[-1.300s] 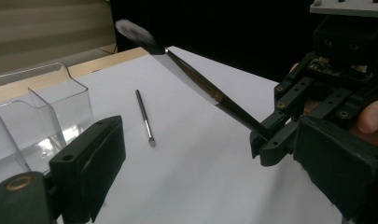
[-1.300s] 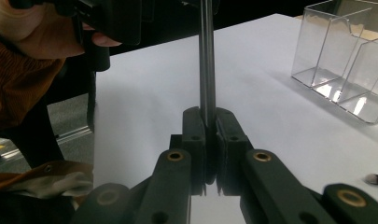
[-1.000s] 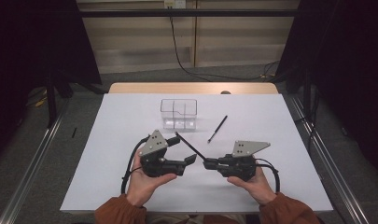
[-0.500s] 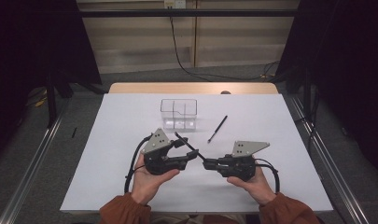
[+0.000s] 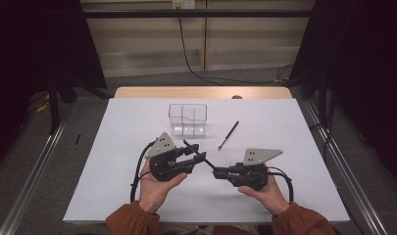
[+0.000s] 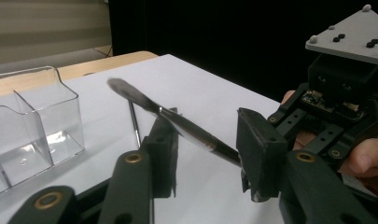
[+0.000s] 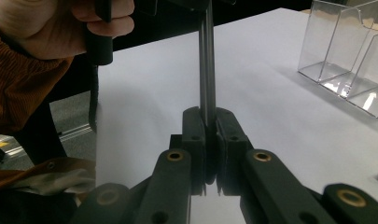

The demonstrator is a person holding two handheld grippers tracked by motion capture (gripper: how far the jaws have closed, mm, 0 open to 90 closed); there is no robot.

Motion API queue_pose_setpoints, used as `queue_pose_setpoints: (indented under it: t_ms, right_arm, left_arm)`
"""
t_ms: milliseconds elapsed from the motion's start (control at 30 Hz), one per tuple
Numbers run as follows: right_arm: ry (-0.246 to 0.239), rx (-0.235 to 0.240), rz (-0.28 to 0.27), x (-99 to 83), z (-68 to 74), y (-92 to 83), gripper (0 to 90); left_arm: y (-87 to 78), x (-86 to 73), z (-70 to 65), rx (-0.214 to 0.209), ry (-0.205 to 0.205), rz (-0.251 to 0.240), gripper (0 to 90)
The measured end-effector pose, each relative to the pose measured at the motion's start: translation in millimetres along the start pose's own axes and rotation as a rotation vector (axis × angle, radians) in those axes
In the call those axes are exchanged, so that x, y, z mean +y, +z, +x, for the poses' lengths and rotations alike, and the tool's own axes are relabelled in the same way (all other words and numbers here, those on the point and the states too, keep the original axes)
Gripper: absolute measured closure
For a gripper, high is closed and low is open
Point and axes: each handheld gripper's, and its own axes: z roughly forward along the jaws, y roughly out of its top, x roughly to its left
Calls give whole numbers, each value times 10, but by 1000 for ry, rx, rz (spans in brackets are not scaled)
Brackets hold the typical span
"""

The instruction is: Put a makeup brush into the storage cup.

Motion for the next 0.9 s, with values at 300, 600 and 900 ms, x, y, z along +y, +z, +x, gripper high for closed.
queue_pose_setpoints:
  t_ms: [300, 600, 900]
  right_arm:
    - [-2, 9, 3, -6, 5, 9, 840]
    - [-11, 4, 11, -10, 17, 25, 839]
    - [-16, 5, 12, -13, 18, 36, 834]
  left_arm:
    - [-19, 13, 20, -35, -56, -5, 684]
    - [-14, 30, 47, -97, -87, -14, 746]
    - [0, 64, 34, -155, -108, -28, 799]
